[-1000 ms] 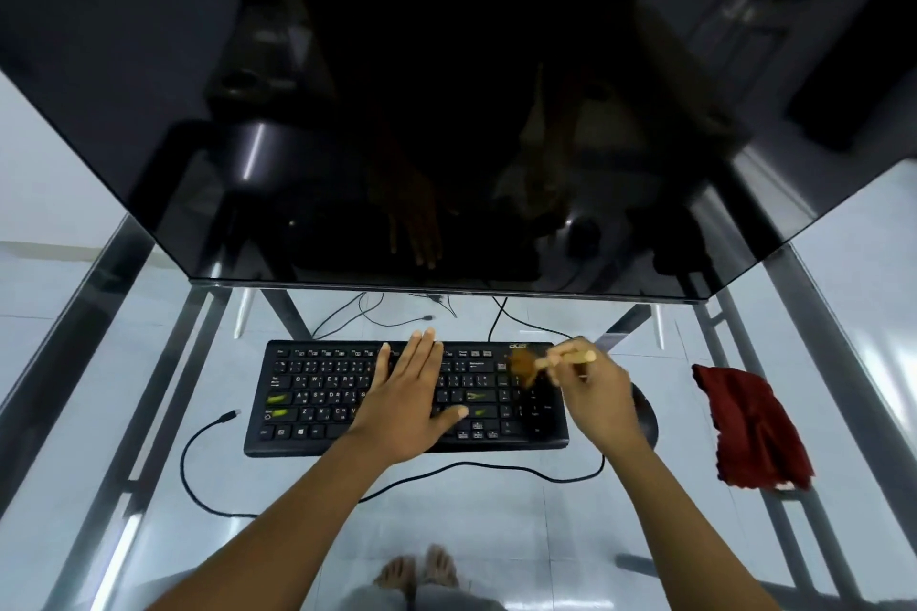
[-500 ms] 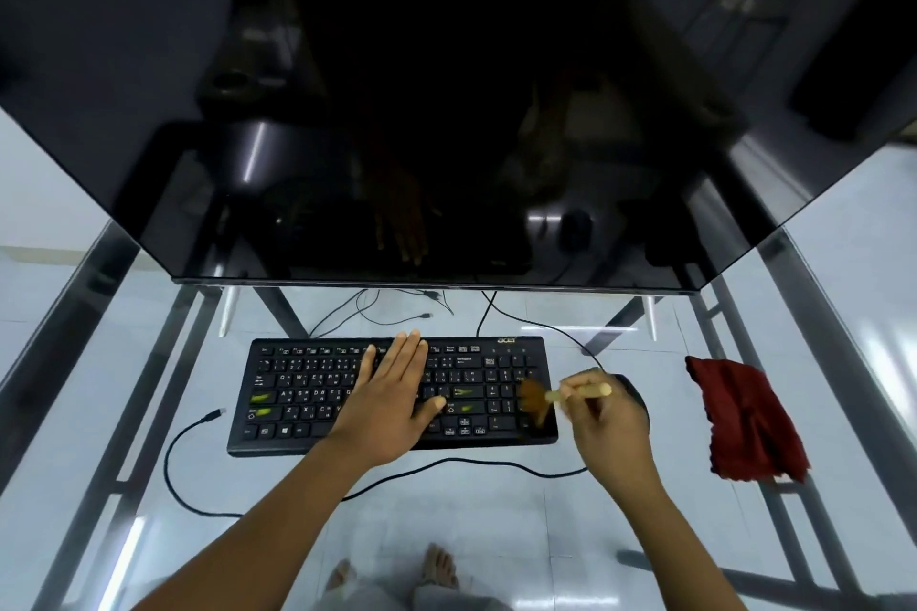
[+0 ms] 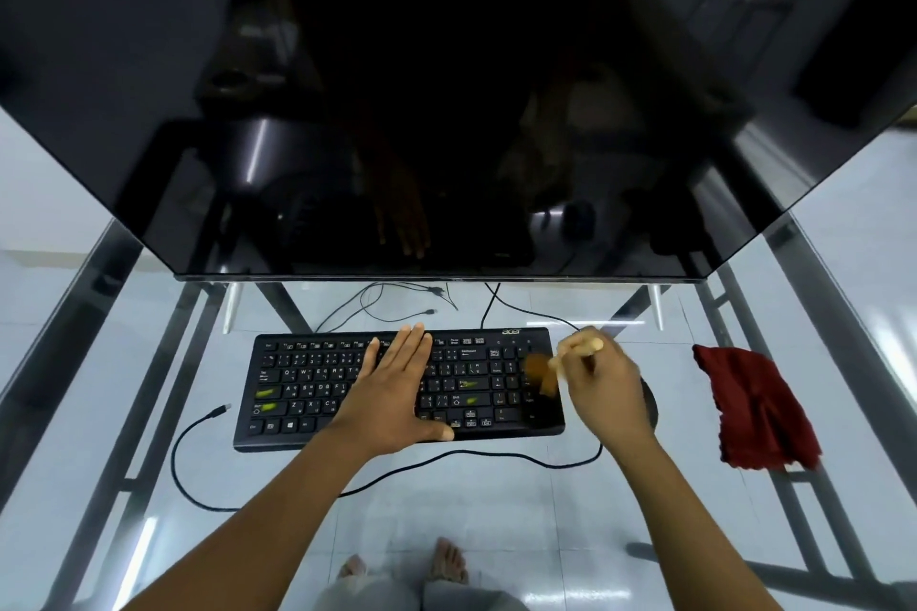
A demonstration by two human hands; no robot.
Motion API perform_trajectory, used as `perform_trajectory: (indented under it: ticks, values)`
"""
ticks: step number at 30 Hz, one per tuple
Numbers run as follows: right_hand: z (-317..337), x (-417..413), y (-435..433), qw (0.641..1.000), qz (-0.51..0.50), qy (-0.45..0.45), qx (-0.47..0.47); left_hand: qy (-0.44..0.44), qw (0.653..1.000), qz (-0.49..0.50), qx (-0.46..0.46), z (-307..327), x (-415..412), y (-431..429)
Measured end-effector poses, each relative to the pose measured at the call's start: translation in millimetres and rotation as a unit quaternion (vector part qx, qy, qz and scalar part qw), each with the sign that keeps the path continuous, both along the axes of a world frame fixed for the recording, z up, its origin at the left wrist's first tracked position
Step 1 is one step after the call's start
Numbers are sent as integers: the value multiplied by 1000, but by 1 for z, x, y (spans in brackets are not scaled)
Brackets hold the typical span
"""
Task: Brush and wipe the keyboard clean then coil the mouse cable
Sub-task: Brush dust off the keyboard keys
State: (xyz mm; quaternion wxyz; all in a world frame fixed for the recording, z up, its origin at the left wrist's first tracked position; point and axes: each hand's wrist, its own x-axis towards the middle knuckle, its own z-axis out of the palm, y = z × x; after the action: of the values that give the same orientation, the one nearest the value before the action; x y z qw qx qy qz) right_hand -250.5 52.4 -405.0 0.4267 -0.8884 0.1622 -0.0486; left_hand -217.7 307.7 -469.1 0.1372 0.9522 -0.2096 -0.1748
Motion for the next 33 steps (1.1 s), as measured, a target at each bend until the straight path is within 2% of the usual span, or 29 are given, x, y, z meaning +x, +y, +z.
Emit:
perform_trajectory:
  ticks: [2,4,5,8,11,12,15,19,22,24,26,27,29,30,31,33]
  values:
    - [-4,5,-1,999,-27,-24,31,0,1000,3,0,1,0,-1]
    - [-7,6,6,996,28,26,76,-2,1000,2,0,2,0,-1]
    - [-5,6,11,996,32,36,70,-2,1000,2,1,2,-1,0]
    - [-4,13,11,997,-47,-49,31,-2,1000,6,-1,1,-1,-1]
    - [-6,13,17,998,52,-10,44,-4,1000,5,8,2,-1,-1]
    - [-4,12,20,997,68,-18,22,-4,1000,5,10,2,-1,0]
    - [-5,11,17,996,2,-88,-2,3,1000,5,17,4,0,-2]
    - [-12,6,10,999,31,-21,-12,7,999,-6,37,9,4,-8]
    - [-4,5,4,997,-35,-61,-24,18,999,-30,30,12,7,-12]
    - [-7,1,4,998,23,-63,-9,27,999,-39,24,13,8,-15]
    - [-7,-6,11,995,95,-21,-31,29,998,-42,25,12,9,-17]
    - [-9,-8,10,994,98,-20,-42,29,998,-42,27,12,8,-18]
    - [-8,-11,4,997,21,-47,-50,32,998,-42,34,10,7,-20]
    - [-8,-14,0,997,13,-47,-54,31,998,-41,36,9,6,-20]
    - [-11,-17,-3,998,27,-48,-40,30,998,-40,38,9,6,-20]
    - [-14,-25,-1,996,81,8,-39,28,998,-41,41,9,7,-19]
